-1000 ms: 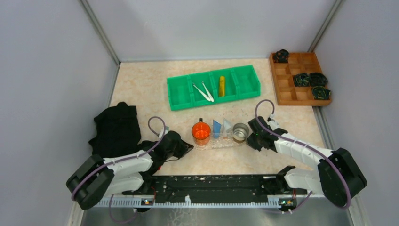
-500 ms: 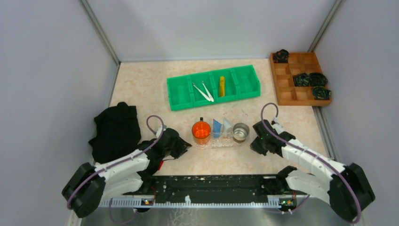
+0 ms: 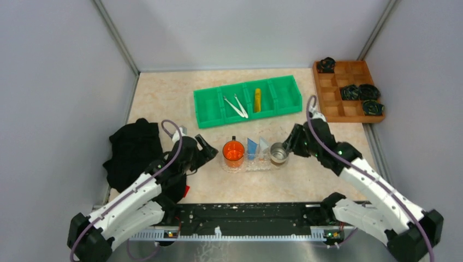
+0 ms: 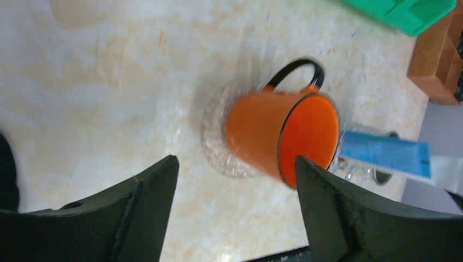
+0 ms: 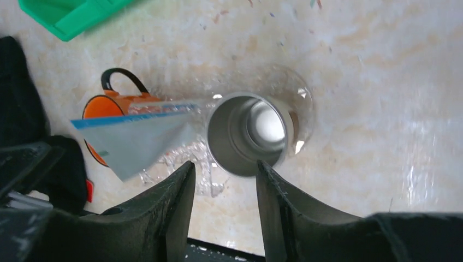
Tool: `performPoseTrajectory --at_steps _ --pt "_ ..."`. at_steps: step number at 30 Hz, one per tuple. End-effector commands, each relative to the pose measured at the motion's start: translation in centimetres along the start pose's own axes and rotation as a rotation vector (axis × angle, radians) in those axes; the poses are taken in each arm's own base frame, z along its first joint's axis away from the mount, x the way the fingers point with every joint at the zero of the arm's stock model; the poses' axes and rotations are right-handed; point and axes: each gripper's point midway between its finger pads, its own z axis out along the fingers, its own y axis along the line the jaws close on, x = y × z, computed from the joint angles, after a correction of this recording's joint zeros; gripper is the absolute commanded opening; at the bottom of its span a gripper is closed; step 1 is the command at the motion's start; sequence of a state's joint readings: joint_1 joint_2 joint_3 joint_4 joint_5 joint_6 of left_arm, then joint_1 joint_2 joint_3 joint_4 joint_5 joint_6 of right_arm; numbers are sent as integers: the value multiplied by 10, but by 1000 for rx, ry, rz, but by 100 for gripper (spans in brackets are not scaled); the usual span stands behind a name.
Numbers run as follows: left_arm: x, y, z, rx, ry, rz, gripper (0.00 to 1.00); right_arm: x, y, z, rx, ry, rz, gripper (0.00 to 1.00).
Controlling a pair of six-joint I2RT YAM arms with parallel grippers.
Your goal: Prepare toiletry sets of a toothbrush and toothpaste on the tray
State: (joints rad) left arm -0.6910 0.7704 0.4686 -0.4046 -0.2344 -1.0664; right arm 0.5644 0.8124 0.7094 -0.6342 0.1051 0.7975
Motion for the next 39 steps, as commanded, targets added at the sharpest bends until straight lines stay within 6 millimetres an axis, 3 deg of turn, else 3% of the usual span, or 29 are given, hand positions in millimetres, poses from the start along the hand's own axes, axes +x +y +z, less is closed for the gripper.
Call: performPoseTrajectory --at_steps 1,3,7,11,15,18,21,30,34,39 --pt "-54 -26 6 5 -87 168 88 -50 27 8 11 -60 -250 45" --pt "-79 -35 14 8 -93 191 94 -76 36 4 15 -150 -263 45" --pt "-128 -45 34 47 -65 174 97 -130 53 -1 41 -262 -262 45" --pt "-153 -44 66 35 -25 169 92 -176 54 27 97 -275 -265 39" --pt "-152 -45 97 35 36 160 88 -210 45 66 164 -257 -271 43" --pt "-150 -49 110 51 72 159 88 -224 29 98 264 -227 -314 51" --pt "-159 -50 119 45 58 174 89 -235 8 121 338 -223 -315 53" --pt "-171 -47 140 28 65 154 88 -278 -58 149 487 -281 -227 52" --pt "-168 -39 151 14 92 133 88 -286 -68 164 484 -257 -223 51" --pt "-165 -35 154 17 100 118 87 -288 -65 185 433 -231 -240 49"
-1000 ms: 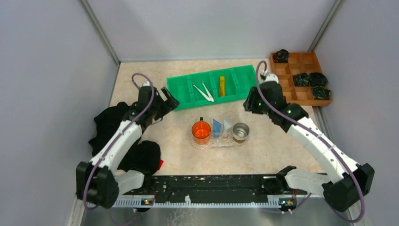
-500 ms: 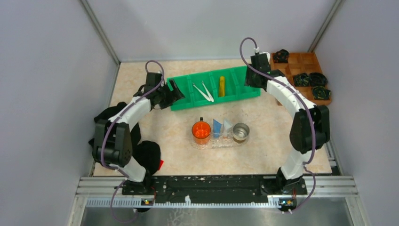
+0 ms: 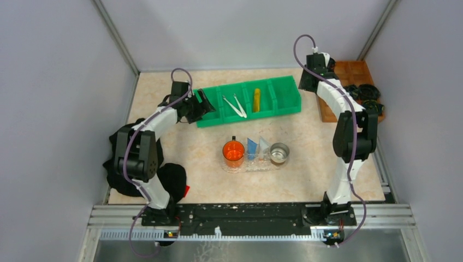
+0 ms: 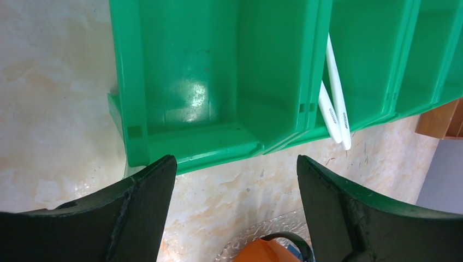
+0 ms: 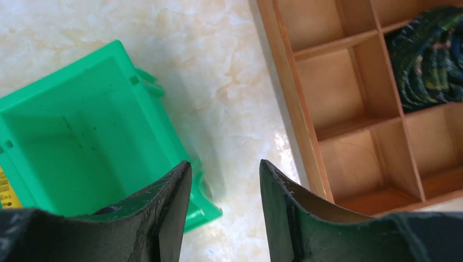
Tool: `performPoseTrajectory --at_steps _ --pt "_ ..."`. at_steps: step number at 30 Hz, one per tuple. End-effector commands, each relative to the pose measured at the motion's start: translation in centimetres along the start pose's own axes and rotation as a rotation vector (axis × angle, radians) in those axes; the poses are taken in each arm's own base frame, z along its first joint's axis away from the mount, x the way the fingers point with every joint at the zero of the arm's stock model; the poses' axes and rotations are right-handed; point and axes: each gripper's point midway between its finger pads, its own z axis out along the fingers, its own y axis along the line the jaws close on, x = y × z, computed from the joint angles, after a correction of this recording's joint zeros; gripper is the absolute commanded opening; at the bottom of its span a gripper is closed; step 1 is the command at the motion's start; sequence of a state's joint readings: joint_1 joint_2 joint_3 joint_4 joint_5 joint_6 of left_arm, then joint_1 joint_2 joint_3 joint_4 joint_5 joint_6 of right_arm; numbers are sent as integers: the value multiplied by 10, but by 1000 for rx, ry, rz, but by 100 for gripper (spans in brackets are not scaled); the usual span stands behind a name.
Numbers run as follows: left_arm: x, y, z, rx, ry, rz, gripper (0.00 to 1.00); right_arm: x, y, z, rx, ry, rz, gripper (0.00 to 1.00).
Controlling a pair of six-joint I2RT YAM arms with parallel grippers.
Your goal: Prepare toiletry sets of a toothbrush and toothpaste on the tray
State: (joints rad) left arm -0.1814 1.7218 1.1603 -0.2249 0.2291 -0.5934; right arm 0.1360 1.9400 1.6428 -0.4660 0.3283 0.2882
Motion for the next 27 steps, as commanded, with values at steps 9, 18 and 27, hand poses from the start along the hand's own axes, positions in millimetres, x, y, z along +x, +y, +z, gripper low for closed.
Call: performPoseTrajectory --at_steps 9,18,27 --pt "-3 4 6 15 2 -17 86 0 34 22 -156 -13 -29 47" --pt "-3 8 10 -1 4 -22 86 16 37 37 -160 29 -58 46" --pt "-2 24 17 -44 12 -44 86 42 45 51 -196 101 -67 43"
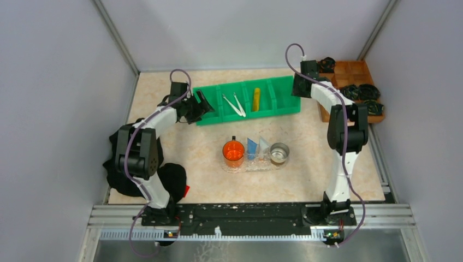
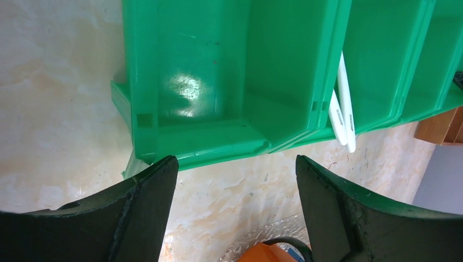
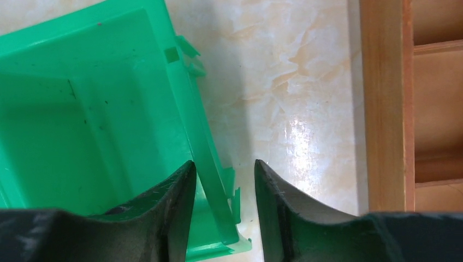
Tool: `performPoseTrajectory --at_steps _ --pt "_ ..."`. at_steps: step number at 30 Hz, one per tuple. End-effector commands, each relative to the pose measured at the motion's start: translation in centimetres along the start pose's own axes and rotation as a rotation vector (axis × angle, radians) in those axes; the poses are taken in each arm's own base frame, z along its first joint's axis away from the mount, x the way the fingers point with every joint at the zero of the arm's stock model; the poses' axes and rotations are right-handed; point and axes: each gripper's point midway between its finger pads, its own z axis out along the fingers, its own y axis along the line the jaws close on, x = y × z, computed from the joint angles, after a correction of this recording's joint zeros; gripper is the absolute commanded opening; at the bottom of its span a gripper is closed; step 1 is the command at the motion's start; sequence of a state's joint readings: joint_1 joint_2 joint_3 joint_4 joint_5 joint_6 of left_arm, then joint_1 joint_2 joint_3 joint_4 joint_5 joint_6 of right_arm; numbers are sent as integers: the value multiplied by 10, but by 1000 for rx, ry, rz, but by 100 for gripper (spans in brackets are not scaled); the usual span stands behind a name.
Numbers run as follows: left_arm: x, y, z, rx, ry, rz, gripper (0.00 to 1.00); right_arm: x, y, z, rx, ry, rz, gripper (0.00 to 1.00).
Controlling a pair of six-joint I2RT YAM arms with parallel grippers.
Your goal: Prepare toiletry sets of a toothbrush and toothpaste on the tray
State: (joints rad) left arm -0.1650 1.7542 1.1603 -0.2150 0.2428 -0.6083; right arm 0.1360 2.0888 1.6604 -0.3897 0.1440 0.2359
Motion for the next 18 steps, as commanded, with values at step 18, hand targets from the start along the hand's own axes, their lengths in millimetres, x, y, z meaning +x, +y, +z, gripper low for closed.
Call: performPoseTrajectory --at_steps 18 --pt "18 21 -6 -29 20 -41 84 40 -5 -21 -21 55 11 9"
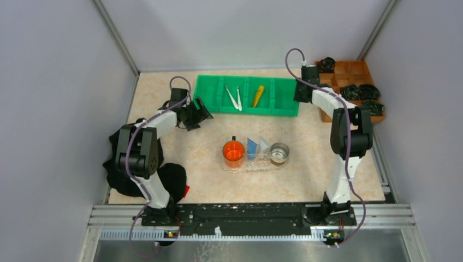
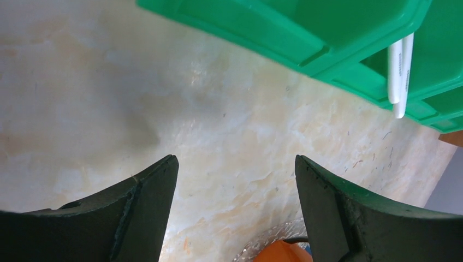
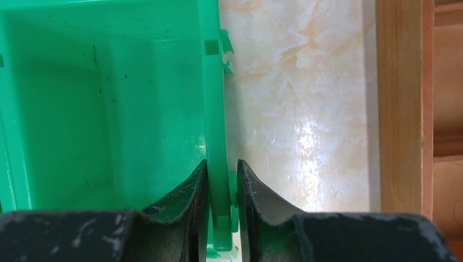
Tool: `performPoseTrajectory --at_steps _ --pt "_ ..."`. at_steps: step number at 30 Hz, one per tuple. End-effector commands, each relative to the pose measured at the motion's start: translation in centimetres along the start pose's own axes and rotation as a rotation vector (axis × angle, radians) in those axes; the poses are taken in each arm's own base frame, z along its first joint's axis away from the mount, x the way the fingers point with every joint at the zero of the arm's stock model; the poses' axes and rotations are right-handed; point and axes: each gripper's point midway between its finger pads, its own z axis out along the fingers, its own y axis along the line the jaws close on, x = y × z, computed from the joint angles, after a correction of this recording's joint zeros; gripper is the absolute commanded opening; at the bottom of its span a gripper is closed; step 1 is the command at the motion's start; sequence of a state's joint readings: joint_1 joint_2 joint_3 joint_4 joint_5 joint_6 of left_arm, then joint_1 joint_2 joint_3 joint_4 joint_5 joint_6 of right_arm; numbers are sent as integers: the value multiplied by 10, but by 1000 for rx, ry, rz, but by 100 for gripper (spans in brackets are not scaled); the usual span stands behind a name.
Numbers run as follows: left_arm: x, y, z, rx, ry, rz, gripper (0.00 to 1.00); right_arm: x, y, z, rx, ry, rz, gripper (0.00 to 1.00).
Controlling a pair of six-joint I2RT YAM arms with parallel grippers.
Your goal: Prepare toiletry sets of a toothbrush and toothpaste on the tray
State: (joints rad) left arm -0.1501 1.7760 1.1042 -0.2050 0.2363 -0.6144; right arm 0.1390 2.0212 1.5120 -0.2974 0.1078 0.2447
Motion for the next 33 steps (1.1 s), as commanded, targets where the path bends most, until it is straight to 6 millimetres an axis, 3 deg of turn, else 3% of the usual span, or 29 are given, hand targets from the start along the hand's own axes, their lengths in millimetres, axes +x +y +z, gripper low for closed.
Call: performPoseTrajectory --at_steps 1,13,18,23,33 --pt "0 -5 -20 27 -25 -7 84 20 -7 -18 17 59 1 9" --pt "-13 -40 -91 126 -129 44 85 41 -10 -47 -10 78 -85 7" --pt "-18 -49 -109 148 -162 68 85 41 -5 -50 -10 77 -166 7" --pt "-31 -44 -110 107 -219 83 85 45 10 -52 -48 83 -228 6" --pt "-113 -21 -72 -174 -341 118 85 52 10 -52 -30 108 -249 4"
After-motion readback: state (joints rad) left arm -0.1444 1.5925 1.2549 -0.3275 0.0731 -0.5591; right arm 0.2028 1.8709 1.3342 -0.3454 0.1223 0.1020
